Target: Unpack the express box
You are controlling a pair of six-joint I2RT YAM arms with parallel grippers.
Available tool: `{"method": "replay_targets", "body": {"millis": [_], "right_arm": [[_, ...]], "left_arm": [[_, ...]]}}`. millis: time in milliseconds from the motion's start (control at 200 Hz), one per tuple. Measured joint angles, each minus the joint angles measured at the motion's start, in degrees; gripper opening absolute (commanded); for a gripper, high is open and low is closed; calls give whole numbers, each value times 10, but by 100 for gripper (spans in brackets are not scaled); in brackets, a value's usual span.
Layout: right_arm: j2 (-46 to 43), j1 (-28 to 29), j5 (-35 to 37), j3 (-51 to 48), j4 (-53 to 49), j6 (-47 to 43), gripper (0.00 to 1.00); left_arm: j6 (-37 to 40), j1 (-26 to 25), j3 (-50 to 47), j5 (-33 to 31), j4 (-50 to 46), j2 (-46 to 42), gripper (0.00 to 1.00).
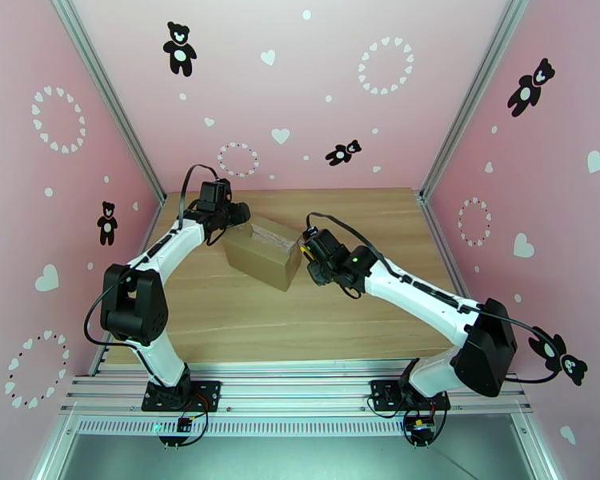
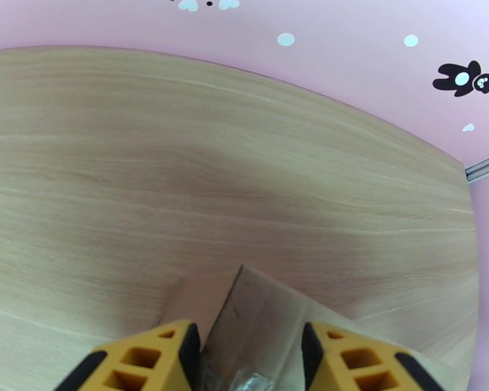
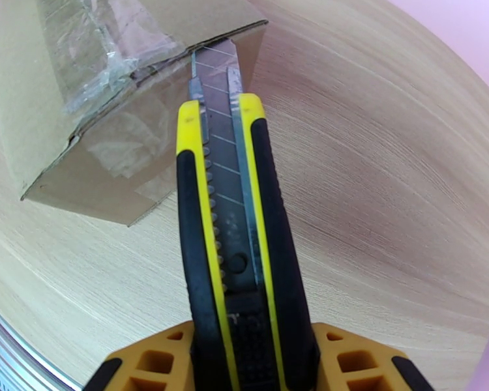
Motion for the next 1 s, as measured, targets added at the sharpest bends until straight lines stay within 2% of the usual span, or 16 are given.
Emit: {"method": "replay_targets", "body": {"millis": [1001], "right_arm": [[16,-57,-82,17,2,-53,0]], "left_arm": [[40,-6,-27,17,66,0,48]]}}
